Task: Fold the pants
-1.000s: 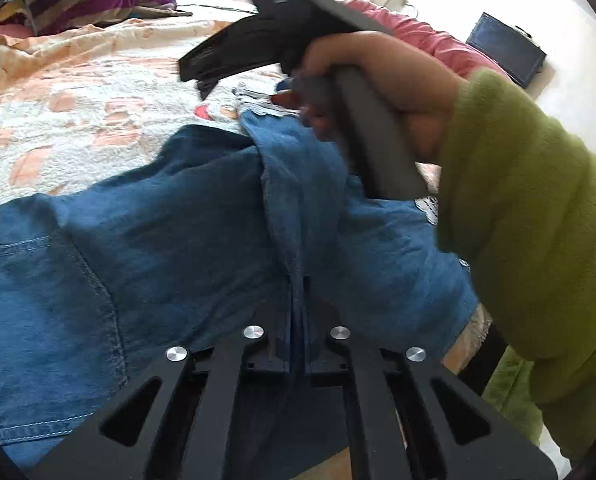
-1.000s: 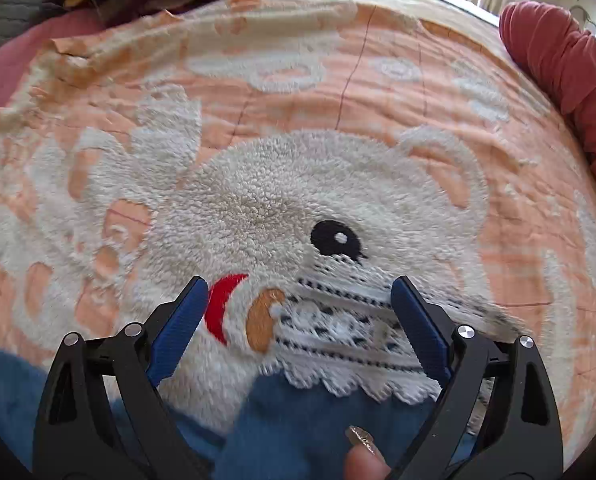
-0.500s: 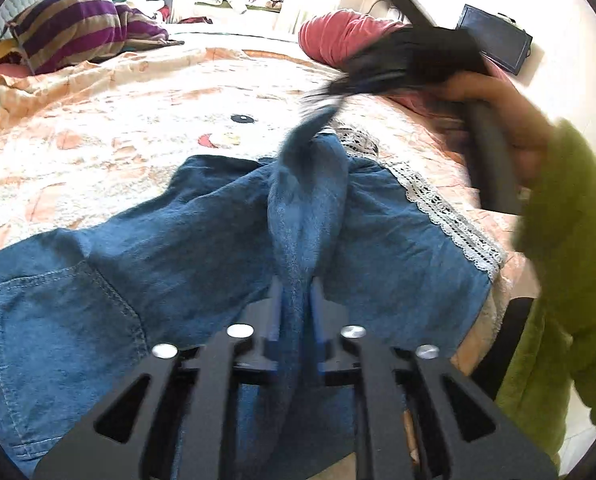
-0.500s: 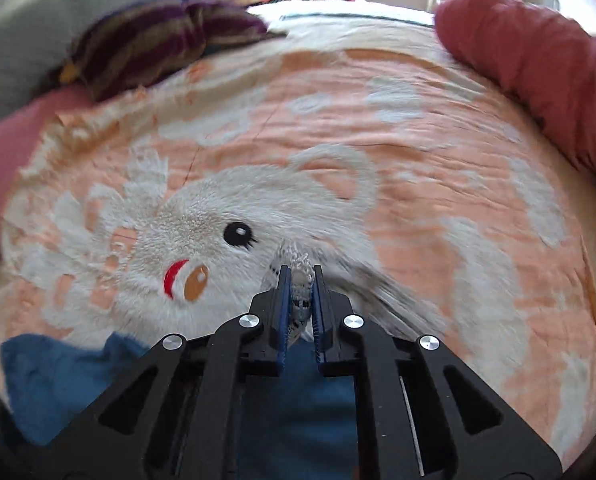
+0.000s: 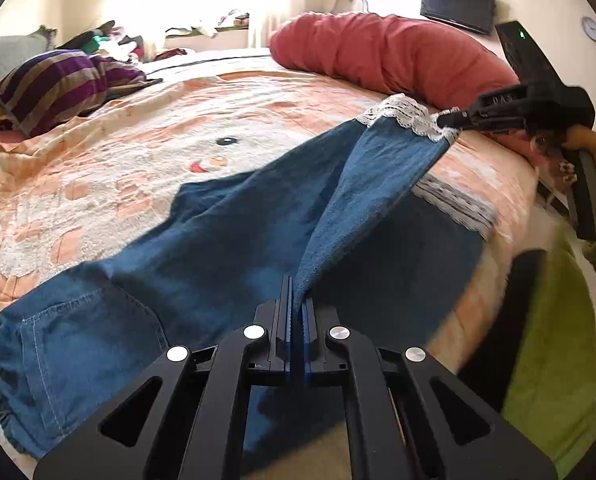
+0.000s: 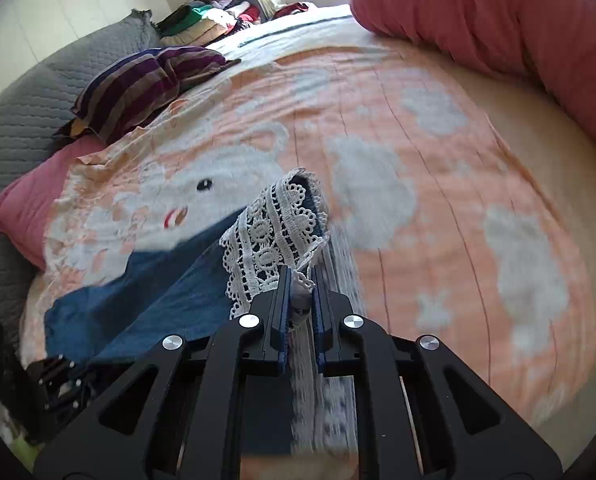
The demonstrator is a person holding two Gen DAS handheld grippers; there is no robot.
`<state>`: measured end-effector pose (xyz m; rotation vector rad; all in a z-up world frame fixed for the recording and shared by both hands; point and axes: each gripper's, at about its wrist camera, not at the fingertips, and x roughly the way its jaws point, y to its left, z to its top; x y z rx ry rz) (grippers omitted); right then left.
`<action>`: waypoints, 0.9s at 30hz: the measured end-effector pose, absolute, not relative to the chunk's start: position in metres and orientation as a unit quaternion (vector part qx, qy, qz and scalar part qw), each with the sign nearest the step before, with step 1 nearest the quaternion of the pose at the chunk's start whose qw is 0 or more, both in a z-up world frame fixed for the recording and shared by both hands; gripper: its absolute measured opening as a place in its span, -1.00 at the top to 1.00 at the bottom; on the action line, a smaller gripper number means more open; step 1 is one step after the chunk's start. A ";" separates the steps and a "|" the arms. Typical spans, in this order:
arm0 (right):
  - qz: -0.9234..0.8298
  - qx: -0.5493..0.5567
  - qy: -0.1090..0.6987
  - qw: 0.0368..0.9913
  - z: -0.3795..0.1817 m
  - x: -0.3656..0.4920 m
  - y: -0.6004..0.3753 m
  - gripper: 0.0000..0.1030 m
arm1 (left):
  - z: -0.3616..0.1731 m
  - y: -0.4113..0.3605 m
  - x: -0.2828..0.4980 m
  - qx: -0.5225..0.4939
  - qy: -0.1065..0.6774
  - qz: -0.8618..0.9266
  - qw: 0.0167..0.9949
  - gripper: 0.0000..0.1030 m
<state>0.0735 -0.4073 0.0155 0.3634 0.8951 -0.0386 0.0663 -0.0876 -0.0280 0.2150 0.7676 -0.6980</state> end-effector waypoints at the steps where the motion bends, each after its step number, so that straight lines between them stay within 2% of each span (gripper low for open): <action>1: -0.017 0.183 0.434 0.882 0.011 0.064 -0.409 0.90 | -0.027 -0.087 0.063 0.108 0.364 -0.336 0.862 0.94; 10: -0.021 0.207 0.464 0.861 -0.023 0.016 -0.412 0.90 | -0.030 -0.087 0.043 0.132 0.371 -0.357 0.847 0.94; 18: -0.045 0.180 0.488 0.853 -0.043 0.012 -0.415 0.87 | -0.051 -0.103 0.033 0.173 0.392 -0.362 0.828 0.94; 19: -0.051 0.167 0.489 0.855 -0.044 0.012 -0.413 0.81 | -0.053 -0.103 0.032 0.176 0.394 -0.361 0.827 0.94; 20: -0.064 0.152 0.487 0.858 -0.042 0.009 -0.411 0.62 | -0.053 -0.103 0.032 0.176 0.394 -0.361 0.827 0.94; 21: -0.076 0.139 0.481 0.863 -0.038 0.006 -0.410 0.52 | -0.053 -0.102 0.033 0.172 0.395 -0.362 0.826 0.94; 24: -0.065 0.067 0.417 0.904 -0.008 -0.016 -0.391 0.52 | -0.053 -0.101 0.033 0.168 0.396 -0.365 0.826 0.94; 27: 0.009 -0.034 0.406 0.913 0.003 -0.019 -0.343 0.51 | -0.054 -0.102 0.034 0.168 0.396 -0.366 0.825 0.94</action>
